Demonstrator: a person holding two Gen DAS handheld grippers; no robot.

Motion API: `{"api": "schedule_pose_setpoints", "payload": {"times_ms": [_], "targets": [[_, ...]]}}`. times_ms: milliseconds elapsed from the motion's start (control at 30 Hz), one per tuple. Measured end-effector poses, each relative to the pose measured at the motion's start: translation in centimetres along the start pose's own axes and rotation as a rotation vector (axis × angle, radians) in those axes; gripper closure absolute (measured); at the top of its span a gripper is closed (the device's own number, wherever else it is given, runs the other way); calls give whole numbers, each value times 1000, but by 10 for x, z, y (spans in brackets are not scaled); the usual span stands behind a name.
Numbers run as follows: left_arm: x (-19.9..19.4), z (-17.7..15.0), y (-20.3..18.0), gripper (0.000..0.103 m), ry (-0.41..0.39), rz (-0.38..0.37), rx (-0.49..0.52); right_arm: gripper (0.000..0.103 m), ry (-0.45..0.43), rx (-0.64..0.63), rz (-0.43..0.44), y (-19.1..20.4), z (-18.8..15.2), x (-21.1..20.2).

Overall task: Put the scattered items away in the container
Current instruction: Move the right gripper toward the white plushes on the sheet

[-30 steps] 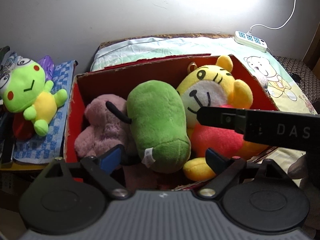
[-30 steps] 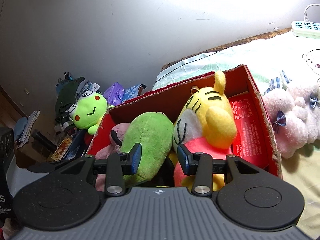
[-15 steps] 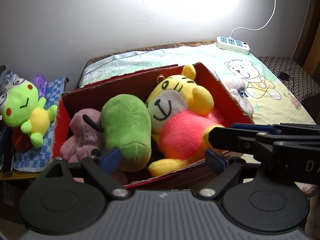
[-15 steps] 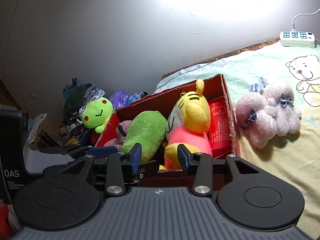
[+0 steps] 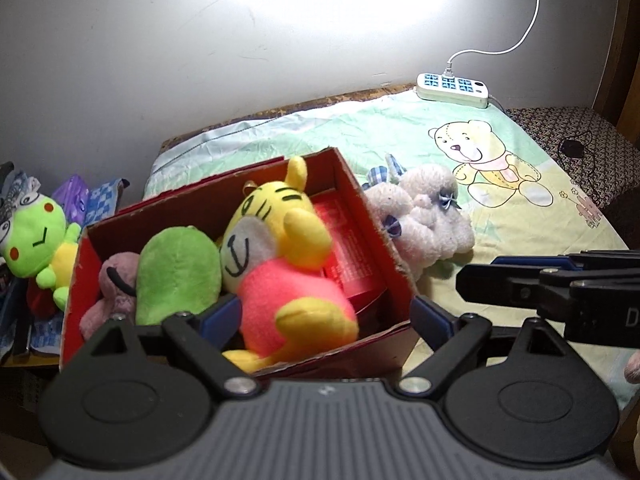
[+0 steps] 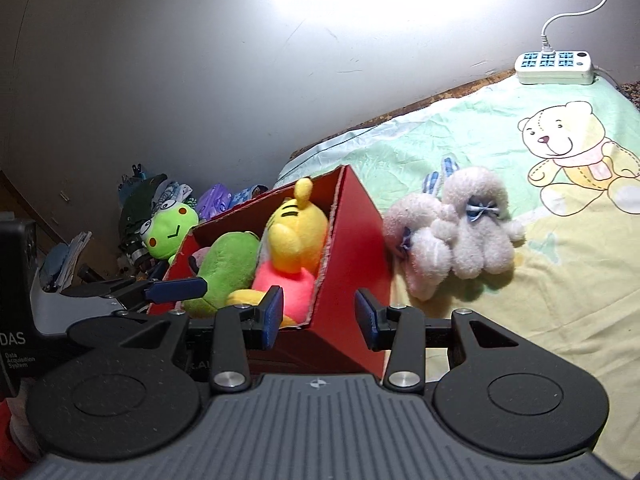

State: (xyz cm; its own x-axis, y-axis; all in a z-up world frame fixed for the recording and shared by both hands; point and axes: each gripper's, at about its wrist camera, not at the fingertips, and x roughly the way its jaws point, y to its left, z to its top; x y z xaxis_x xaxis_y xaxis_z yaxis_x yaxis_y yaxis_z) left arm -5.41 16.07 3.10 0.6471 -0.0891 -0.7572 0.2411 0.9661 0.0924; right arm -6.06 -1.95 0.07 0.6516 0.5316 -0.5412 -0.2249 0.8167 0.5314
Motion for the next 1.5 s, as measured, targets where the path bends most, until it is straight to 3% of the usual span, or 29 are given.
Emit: {"api": "schedule_pose_setpoints", "payload": {"times_ms": [667, 1033, 1300, 1500], "targets": [[15, 17, -106, 11, 23, 7, -31, 59, 56, 16, -57, -101, 13, -48], [57, 13, -136, 8, 45, -101, -12, 59, 96, 34, -123, -132, 18, -39], [103, 4, -140, 25, 77, -182, -51, 60, 173, 14, -107, -150, 36, -4], [139, 2, -135, 31, 102, -184, -69, 60, 242, -36, -94, -154, 51, 34]]}}
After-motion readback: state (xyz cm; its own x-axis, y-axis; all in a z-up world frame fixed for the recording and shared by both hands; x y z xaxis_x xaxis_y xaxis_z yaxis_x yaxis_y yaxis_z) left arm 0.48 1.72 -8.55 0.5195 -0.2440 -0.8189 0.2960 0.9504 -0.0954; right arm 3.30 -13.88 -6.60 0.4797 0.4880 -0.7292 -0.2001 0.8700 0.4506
